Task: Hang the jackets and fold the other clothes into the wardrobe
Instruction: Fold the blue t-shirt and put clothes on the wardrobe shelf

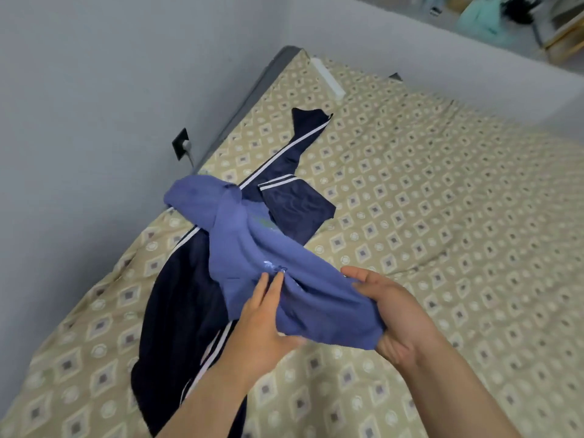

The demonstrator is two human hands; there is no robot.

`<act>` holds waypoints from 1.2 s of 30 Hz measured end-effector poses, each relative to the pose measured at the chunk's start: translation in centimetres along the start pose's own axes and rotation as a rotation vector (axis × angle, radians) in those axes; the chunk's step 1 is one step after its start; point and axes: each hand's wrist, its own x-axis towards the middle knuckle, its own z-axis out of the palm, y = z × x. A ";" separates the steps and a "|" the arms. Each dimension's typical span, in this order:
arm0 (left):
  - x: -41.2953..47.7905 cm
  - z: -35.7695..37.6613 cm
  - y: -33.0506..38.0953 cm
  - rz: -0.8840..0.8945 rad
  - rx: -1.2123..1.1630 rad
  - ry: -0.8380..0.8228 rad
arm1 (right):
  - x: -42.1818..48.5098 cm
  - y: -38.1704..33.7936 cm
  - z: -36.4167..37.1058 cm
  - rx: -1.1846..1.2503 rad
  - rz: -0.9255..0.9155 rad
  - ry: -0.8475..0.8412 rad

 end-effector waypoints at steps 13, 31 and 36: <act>-9.8 8.0 28.1 -0.238 -0.599 0.241 | -23.5 -10.5 -23.8 0.181 -0.327 0.052; -28.4 -6.3 59.1 0.282 -0.662 0.550 | -52.2 -25.3 -30.7 -0.834 -1.218 0.650; -30.4 -10.0 63.0 0.380 -0.568 0.616 | -58.3 -27.3 -29.4 -0.909 -1.228 0.609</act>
